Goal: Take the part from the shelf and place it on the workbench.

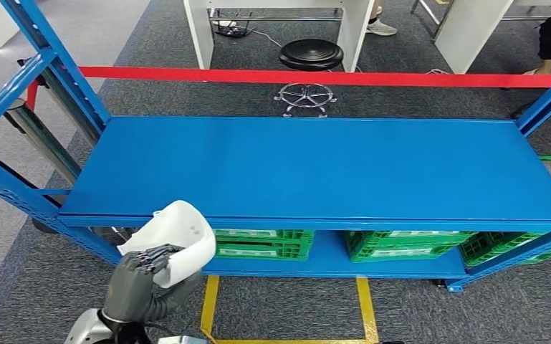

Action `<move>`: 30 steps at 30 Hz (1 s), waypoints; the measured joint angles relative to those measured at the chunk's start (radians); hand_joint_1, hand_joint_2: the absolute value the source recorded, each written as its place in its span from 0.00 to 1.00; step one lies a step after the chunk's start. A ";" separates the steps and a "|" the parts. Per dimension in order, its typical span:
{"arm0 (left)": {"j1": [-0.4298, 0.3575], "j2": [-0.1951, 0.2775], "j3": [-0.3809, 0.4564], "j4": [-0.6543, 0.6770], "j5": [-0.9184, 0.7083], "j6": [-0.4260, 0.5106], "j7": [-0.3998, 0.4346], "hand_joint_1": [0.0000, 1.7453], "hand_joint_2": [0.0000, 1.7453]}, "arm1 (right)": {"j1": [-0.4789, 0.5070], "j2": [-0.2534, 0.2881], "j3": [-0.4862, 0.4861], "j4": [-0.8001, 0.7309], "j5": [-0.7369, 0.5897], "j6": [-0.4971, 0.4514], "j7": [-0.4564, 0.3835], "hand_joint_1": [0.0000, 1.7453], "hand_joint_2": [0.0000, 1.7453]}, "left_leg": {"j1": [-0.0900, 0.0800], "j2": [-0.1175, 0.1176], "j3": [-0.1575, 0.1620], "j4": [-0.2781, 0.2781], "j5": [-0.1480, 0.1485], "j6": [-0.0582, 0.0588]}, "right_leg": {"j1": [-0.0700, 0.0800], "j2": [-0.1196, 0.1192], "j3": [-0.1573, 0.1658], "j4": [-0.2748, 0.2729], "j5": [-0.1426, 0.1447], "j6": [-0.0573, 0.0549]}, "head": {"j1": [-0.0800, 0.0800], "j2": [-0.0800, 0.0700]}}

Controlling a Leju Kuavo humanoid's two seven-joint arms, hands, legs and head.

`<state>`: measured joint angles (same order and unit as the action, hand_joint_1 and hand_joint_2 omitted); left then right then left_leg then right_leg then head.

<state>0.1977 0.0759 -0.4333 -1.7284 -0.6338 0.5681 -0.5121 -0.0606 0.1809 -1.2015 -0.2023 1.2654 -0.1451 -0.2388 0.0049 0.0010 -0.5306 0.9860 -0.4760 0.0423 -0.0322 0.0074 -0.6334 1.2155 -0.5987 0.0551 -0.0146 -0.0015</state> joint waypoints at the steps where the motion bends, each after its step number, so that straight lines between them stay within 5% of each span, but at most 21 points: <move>1: 0.008 -0.004 -0.009 -0.002 0.039 0.022 -0.032 1.00 1.00 | 0.000 0.000 -0.006 0.000 -0.008 0.019 -0.004 0.00 1.00 | 0.000 0.001 -0.002 0.004 -0.002 -0.002 | 0.000 -0.003 0.029 -0.053 0.035 0.000 | 0.000 0.000; 4: 0.028 -0.028 -0.046 0.009 0.083 0.096 -0.120 1.00 1.00 | -0.006 0.004 -0.020 0.001 -0.020 0.049 -0.006 0.00 1.00 | -0.006 0.008 -0.010 0.024 -0.009 -0.015 | 0.007 -0.037 0.102 -0.187 0.086 -0.005 | 0.003 0.000; 8: 0.035 -0.056 -0.061 0.045 0.071 0.129 -0.163 1.00 1.00 | -0.011 0.007 -0.030 0.002 -0.026 0.055 -0.012 0.00 1.00 | -0.007 0.023 -0.024 0.044 -0.022 -0.035 | 0.007 -0.020 0.089 -0.197 0.091 -0.033 | 0.002 0.000; 12: 0.030 -0.070 -0.072 0.082 0.068 0.132 -0.168 1.00 1.00 | -0.008 0.007 -0.040 0.002 -0.031 0.056 -0.018 0.00 1.00 | -0.002 0.010 -0.079 0.226 -0.167 -0.049 | 0.009 0.000 0.059 -0.199 0.117 -0.057 | -0.004 0.000; 14: 0.026 -0.074 -0.079 0.099 0.070 0.132 -0.169 1.00 1.00 | -0.008 0.007 -0.043 0.002 -0.032 0.057 -0.021 0.00 1.00 | -0.002 0.009 -0.084 0.286 -0.191 -0.046 | 0.014 0.013 0.040 -0.198 0.132 -0.058 | -0.003 0.000; 16: 0.017 -0.076 -0.088 0.116 0.068 0.132 -0.170 1.00 1.00 | -0.008 0.007 -0.047 0.002 -0.034 0.059 -0.024 0.00 1.00 | -0.004 -0.002 -0.027 0.214 -0.144 -0.032 | 0.019 0.030 0.019 -0.197 0.149 -0.056 | -0.003 0.000; 18: 0.005 -0.078 -0.097 0.130 0.062 0.132 -0.171 1.00 1.00 | -0.010 0.010 -0.048 0.003 -0.036 0.062 -0.024 0.00 1.00 | -0.008 -0.045 0.055 0.073 -0.102 -0.010 | 0.020 0.048 0.003 -0.198 0.168 -0.051 | -0.002 0.000; 20: -0.004 -0.080 -0.103 0.143 0.060 0.132 -0.172 1.00 1.00 | -0.011 0.012 -0.049 0.003 -0.038 0.066 -0.025 0.00 1.00 | -0.014 -0.078 0.093 -0.001 -0.090 -0.001 | 0.014 0.065 -0.006 -0.202 0.189 -0.039 | -0.003 0.000; 23: -0.016 -0.085 -0.112 0.162 0.065 0.132 -0.176 1.00 1.00 | -0.006 0.013 -0.053 0.004 -0.041 0.066 -0.023 0.00 1.00 | -0.016 -0.053 0.084 -0.017 -0.061 0.001 | 0.008 0.081 -0.015 -0.210 0.206 -0.020 | -0.005 0.000; 25: -0.022 -0.088 -0.117 0.173 0.067 0.132 -0.177 1.00 1.00 | -0.004 0.013 -0.055 0.004 -0.042 0.063 -0.022 0.00 1.00 | -0.011 -0.024 0.065 -0.028 -0.034 0.012 | 0.012 0.049 -0.038 -0.166 0.145 -0.015 | 0.002 0.000; 27: -0.025 -0.090 -0.118 0.182 0.068 0.131 -0.178 1.00 1.00 | -0.005 0.013 -0.055 0.004 -0.043 0.060 -0.022 0.00 1.00 | -0.012 0.005 0.038 -0.027 -0.012 0.017 | 0.011 0.012 -0.069 -0.053 0.042 -0.009 | 0.008 0.000; 28: -0.025 -0.090 -0.118 0.185 0.068 0.131 -0.178 1.00 1.00 | -0.006 0.013 -0.056 0.004 -0.044 0.060 -0.022 0.00 1.00 | -0.012 0.021 0.023 -0.024 -0.002 0.016 | 0.011 0.005 -0.078 0.007 0.012 -0.004 | 0.009 0.000; 30: -0.027 -0.091 -0.119 0.192 0.068 0.131 -0.179 1.00 1.00 | -0.006 0.013 -0.058 0.004 -0.044 0.059 -0.022 0.00 1.00 | -0.011 0.050 -0.010 -0.016 0.016 0.012 | 0.008 -0.004 -0.059 0.064 0.029 0.006 | 0.009 0.000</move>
<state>0.1705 -0.0146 -0.5521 -1.5367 -0.5659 0.6992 -0.6909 -0.0669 0.1938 -1.2592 -0.1984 1.2215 -0.0857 -0.2605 -0.0063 0.0514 -0.5406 0.9696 -0.4598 0.0544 -0.0247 0.0033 -0.6920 1.2798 -0.5699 0.0607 -0.0059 -0.0015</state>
